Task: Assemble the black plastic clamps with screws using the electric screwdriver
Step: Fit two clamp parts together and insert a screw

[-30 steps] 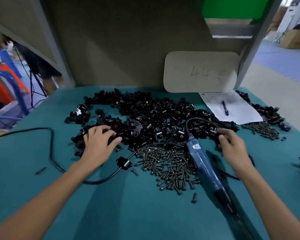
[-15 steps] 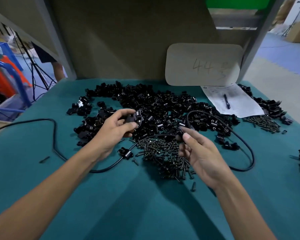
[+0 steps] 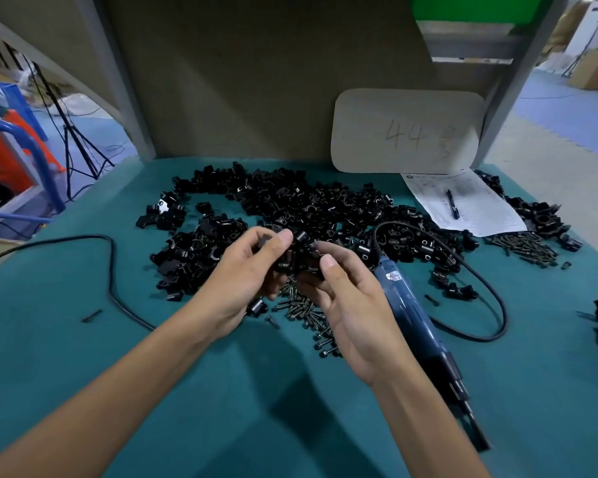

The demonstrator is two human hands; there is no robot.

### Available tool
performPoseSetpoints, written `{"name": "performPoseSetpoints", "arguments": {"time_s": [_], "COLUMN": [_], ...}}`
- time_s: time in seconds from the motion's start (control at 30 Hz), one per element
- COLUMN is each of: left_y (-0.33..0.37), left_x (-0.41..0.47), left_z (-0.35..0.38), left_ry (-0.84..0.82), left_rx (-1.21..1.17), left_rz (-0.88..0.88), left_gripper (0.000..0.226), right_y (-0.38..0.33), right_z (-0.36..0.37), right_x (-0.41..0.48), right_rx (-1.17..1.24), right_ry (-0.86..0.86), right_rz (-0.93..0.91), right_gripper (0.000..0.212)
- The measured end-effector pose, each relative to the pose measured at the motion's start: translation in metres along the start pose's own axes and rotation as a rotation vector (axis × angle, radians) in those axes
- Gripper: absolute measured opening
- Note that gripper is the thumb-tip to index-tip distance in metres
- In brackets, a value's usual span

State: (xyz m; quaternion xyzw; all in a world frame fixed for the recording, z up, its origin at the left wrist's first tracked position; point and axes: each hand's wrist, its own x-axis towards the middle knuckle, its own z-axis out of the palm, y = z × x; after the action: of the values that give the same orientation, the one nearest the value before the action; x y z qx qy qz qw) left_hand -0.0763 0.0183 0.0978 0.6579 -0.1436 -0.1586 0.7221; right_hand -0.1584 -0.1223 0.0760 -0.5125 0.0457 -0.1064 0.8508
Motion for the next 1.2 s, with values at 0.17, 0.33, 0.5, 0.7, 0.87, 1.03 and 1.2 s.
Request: {"name": "performPoseSetpoints", "arguments": {"time_s": [0.17,0.33,0.5,0.7,0.87,1.03,1.2], "left_y": [0.001,0.004,0.006,0.009,0.014,0.014,0.019], "left_x": [-0.003,-0.007,-0.008,-0.011,-0.014,-0.016,-0.024], "left_z": [-0.001,-0.006,-0.002,-0.005,0.0,0.0,0.003], "left_ry": [-0.127,-0.228,-0.153,-0.268,-0.245,-0.076,-0.045], "left_rx": [-0.028,0.158,0.311,0.064,0.276,0.658,0.647], "left_rz": [-0.007,0.06,0.181,-0.041,0.068,0.258,0.37], "left_gripper": [0.016,0.028,0.032,0.035,0.026,0.052,0.035], "right_y": [0.003,-0.001,-0.004,-0.015,-0.02,-0.022,-0.024], "right_z": [0.001,-0.002,0.003,-0.006,-0.01,-0.009,-0.006], "right_x": [-0.002,-0.004,-0.009,-0.009,-0.006,-0.006,-0.009], "right_rx": [-0.142,-0.062,-0.055,-0.16,-0.279,-0.229,-0.121], "right_ry": [0.05,0.058,-0.017,0.016,-0.04,-0.094,-0.098], "right_rz": [-0.022,-0.02,-0.001,-0.108,-0.192,-0.159,-0.122], "right_gripper": [0.019,0.016,0.019,0.029,0.03,0.032,0.033]}}
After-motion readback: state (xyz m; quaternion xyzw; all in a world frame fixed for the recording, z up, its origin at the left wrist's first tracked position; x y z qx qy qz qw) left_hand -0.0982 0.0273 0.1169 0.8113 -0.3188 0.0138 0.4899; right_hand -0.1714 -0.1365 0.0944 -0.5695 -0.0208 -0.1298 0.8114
